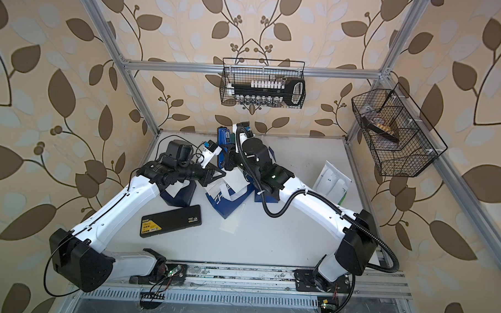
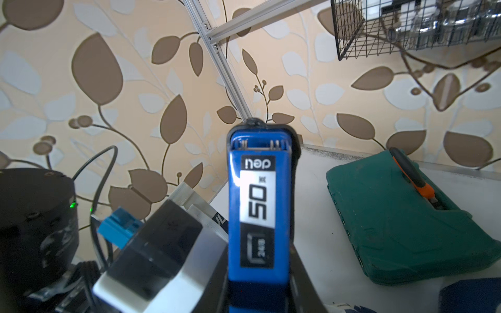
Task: Staple the receipts to the bags
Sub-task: Place the stapler in the takeout bag.
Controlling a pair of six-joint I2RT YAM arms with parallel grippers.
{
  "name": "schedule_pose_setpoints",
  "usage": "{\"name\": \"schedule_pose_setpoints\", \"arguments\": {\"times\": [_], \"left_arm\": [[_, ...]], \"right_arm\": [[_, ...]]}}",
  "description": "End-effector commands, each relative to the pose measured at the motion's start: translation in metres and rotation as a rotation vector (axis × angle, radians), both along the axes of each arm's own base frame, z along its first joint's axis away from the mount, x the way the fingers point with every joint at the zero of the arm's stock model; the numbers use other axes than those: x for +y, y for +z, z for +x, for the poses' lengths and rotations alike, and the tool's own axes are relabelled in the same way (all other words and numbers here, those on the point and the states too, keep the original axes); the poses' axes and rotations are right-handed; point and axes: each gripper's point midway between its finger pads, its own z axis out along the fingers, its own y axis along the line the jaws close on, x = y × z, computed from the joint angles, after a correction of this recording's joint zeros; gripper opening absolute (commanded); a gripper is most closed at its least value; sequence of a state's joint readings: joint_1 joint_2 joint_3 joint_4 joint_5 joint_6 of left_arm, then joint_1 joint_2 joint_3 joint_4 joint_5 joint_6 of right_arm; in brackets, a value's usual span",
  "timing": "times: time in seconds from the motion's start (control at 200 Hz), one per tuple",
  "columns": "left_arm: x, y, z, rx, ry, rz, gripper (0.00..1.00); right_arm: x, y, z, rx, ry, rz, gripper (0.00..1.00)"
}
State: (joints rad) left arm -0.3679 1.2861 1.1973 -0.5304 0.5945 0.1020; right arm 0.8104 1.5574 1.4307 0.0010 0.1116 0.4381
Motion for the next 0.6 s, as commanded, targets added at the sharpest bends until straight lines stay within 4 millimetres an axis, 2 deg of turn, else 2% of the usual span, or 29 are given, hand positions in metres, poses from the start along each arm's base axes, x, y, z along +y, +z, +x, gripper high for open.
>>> {"name": "schedule_pose_setpoints", "arguments": {"times": [0.0,0.425,0.595], "left_arm": [[-0.006,0.016,0.004,-0.056,-0.022,-0.025,0.00],[-0.004,0.027,0.014,-0.091,0.019,-0.025,0.00],[-0.005,0.034,0.017,-0.105,0.029,-0.038,0.00]], "right_arm": [[0.011,0.066,-0.019,-0.143,0.091,0.102,0.00],[0.006,0.041,-0.019,-0.086,0.072,0.059,0.00],[0.002,0.021,-0.023,-0.062,0.063,0.020,0.00]]}}
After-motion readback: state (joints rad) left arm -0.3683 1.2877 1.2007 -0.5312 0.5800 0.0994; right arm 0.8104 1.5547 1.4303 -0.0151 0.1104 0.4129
